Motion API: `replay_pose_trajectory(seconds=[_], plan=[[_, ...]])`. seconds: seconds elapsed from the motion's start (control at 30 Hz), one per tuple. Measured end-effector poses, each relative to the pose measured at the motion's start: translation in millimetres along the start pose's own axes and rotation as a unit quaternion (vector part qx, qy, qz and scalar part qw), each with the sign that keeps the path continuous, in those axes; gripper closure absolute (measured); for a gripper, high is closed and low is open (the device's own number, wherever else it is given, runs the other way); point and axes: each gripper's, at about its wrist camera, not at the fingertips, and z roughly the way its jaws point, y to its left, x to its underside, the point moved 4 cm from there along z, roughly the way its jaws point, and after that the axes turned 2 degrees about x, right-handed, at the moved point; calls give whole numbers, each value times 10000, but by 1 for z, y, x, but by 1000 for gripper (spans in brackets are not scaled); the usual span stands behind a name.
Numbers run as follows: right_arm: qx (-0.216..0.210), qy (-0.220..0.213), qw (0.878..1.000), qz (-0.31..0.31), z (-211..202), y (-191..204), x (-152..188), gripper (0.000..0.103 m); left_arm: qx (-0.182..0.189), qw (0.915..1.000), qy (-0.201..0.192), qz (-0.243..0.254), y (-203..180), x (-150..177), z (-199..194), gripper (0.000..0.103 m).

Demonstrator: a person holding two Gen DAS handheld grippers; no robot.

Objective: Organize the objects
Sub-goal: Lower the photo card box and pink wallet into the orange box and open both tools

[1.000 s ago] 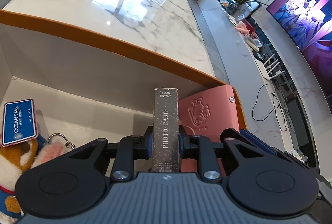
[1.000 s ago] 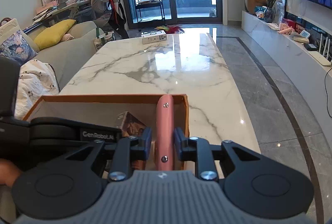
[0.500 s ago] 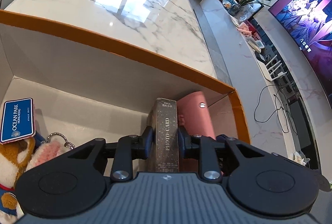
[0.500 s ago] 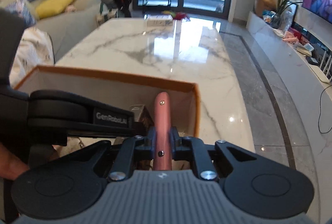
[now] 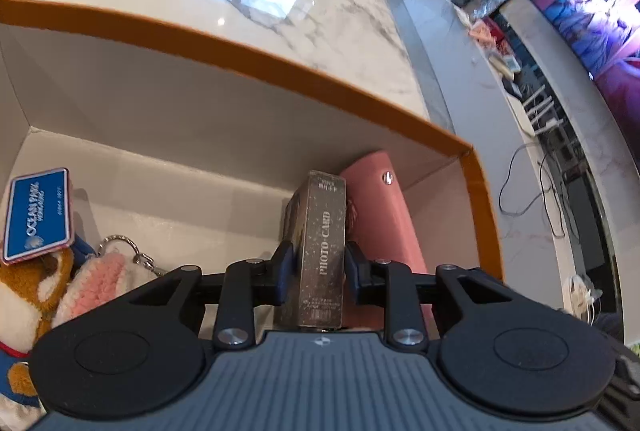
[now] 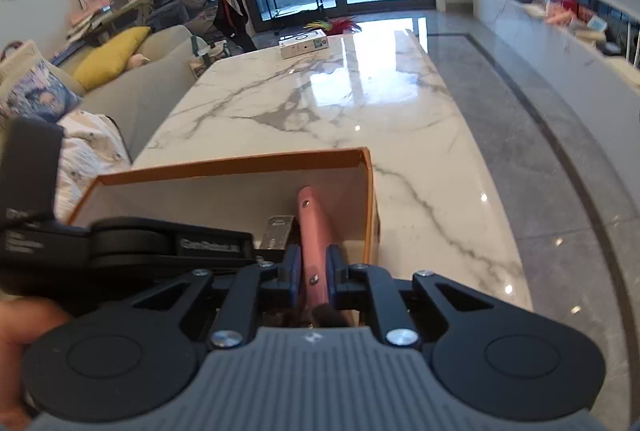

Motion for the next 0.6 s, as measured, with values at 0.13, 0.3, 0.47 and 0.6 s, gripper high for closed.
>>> replay_pose_trajectory(seconds=[0.13, 0.3, 0.47, 0.6], plan=[[53, -63, 10000, -28, -10, -2, 2, 88, 224, 9997, 35, -4, -2, 1, 3, 72], [53, -46, 10000, 56, -11, -5, 9, 92, 448, 9989, 63, -93, 0, -1, 7, 72], [27, -24, 9999, 169, -17, -6, 12, 92, 721, 9972, -11, -196, 2, -1, 2, 66], [9, -56, 9998, 194, -24, -5, 14, 89, 839, 9961, -159, -223, 3, -2, -11, 52]])
